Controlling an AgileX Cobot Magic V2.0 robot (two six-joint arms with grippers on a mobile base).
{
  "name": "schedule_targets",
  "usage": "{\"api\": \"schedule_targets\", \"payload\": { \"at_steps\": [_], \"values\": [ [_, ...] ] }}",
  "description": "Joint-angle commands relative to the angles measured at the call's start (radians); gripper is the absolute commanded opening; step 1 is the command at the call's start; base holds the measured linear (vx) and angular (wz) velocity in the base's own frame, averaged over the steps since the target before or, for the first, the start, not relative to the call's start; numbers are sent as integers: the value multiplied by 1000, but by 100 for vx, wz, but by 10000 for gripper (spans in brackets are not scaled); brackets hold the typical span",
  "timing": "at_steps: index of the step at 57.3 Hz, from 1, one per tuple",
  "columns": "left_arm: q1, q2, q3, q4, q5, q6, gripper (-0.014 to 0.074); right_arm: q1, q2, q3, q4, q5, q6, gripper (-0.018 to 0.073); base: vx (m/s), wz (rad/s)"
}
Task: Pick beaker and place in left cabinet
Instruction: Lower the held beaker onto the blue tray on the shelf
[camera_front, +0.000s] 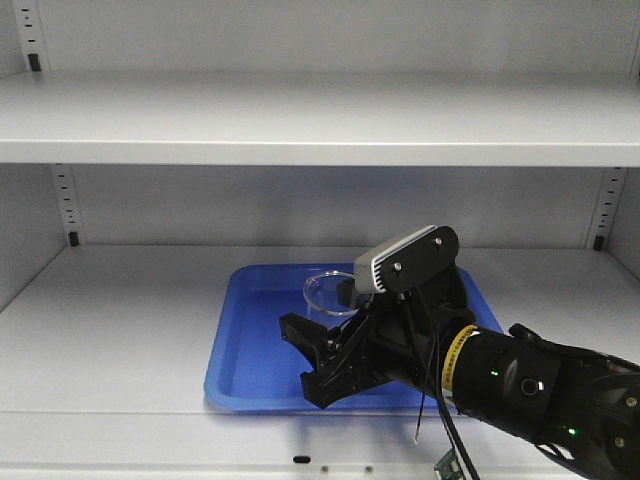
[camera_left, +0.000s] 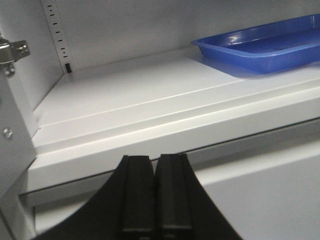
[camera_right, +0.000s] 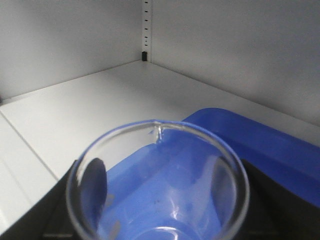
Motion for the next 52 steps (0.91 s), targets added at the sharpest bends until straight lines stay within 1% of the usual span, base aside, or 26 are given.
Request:
{"api": "schedule_targets", "payload": {
  "at_steps": [1, 21, 41, 52],
  "values": [
    [-6, -10, -26, -5, -90, -2, -6, -1, -39, -30, 18, -54, -2, 155, 14, -7],
    [-6, -10, -26, -5, -90, -2, -6, -1, -39, -30, 18, -54, -2, 155, 11, -5],
    [-6, -10, -26, -5, -90, -2, -6, -1, -39, -30, 18, -62, -2, 155, 3, -1],
    [-6, -10, -26, -5, -90, -2, -6, -10, -29, -33, 32, -33, -28, 155, 0, 0]
  ]
}}
